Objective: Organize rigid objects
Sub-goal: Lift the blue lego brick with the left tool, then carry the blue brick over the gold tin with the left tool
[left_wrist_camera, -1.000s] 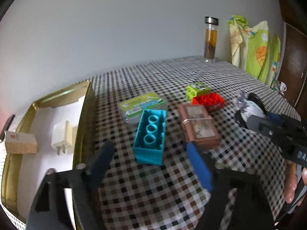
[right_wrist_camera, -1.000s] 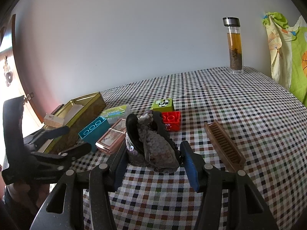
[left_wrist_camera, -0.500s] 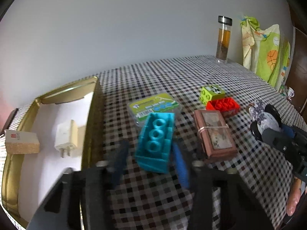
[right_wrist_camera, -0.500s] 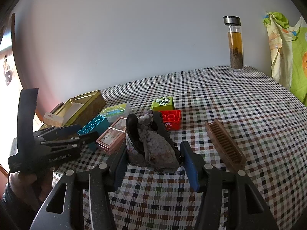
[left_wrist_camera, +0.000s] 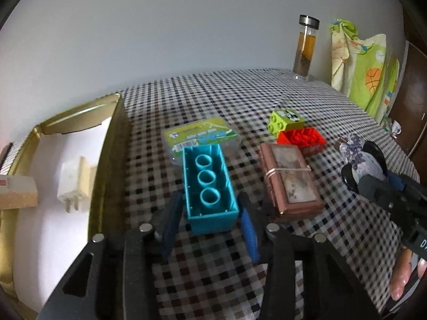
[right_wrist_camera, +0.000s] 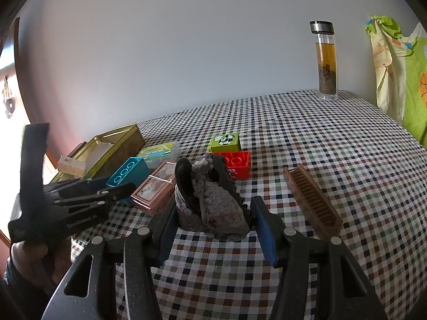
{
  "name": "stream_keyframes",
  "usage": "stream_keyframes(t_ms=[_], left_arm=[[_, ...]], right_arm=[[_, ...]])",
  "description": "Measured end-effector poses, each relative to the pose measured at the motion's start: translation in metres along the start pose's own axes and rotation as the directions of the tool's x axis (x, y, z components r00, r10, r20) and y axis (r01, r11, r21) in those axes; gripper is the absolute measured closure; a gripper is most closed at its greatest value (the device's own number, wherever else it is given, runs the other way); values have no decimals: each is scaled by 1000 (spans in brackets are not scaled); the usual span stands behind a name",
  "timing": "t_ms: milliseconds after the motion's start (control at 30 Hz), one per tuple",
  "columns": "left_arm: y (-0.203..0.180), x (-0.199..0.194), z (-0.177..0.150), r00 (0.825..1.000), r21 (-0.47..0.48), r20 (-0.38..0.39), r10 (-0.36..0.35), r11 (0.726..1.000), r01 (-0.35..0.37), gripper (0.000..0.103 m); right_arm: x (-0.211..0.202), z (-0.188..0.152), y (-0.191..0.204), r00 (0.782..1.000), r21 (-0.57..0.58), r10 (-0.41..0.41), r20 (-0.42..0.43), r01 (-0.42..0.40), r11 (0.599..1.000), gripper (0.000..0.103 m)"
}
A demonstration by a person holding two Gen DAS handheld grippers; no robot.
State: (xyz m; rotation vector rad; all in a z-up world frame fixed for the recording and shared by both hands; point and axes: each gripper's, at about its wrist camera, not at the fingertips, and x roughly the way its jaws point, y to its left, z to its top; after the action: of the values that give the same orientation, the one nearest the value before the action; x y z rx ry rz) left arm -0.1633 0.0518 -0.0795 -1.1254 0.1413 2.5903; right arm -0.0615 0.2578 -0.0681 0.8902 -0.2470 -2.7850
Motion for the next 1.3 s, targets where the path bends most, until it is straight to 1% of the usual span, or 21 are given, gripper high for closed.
stream_keyframes(t_ms=[67, 133, 167, 300, 400, 533, 667, 833, 1000, 1300], left_arm=[[-2, 2, 2, 1000, -2, -16, -9, 1000, 9, 58], [-1, 4, 1, 1000, -19, -26, -10, 1000, 9, 71], [-1, 5, 1, 1000, -27, -25, -10, 1000, 9, 72], [-2, -1, 1, 1000, -36, 10, 17, 999, -16, 72], [-3, -6, 2, 998, -42, 55, 43, 998, -41, 73], [-11, -15, 2, 987, -22, 128, 95, 995, -93, 73], [-13, -25, 1, 972, -18, 192, 135, 991, -134, 73], [-9, -33, 2, 960, -32, 235, 154, 988, -151, 73], [-10, -39, 0, 950, -36, 265, 167, 986, -164, 73], [-10, -50, -5, 930, -52, 317, 186, 983, -178, 73]], right_arm=[[-1, 0, 0, 1000, 0, 0, 2, 0, 1000, 47], [-1, 0, 0, 1000, 0, 2, 5, -2, 1000, 47], [-2, 0, 0, 1000, 0, 2, 6, -2, 1000, 47], [-3, -1, 1, 1000, -1, 1, 11, -1, 1000, 47], [-4, -1, 2, 1000, -3, 1, 17, -1, 1000, 47], [-11, -2, 3, 999, -12, 14, 51, -14, 1000, 47], [-18, -4, 8, 996, -32, 26, 86, -23, 999, 47], [-20, -4, 9, 995, -36, 28, 99, -25, 999, 47], [-28, -7, 13, 990, -51, 41, 137, -34, 998, 47], [-36, -8, 17, 983, -64, 47, 176, -36, 997, 47]])
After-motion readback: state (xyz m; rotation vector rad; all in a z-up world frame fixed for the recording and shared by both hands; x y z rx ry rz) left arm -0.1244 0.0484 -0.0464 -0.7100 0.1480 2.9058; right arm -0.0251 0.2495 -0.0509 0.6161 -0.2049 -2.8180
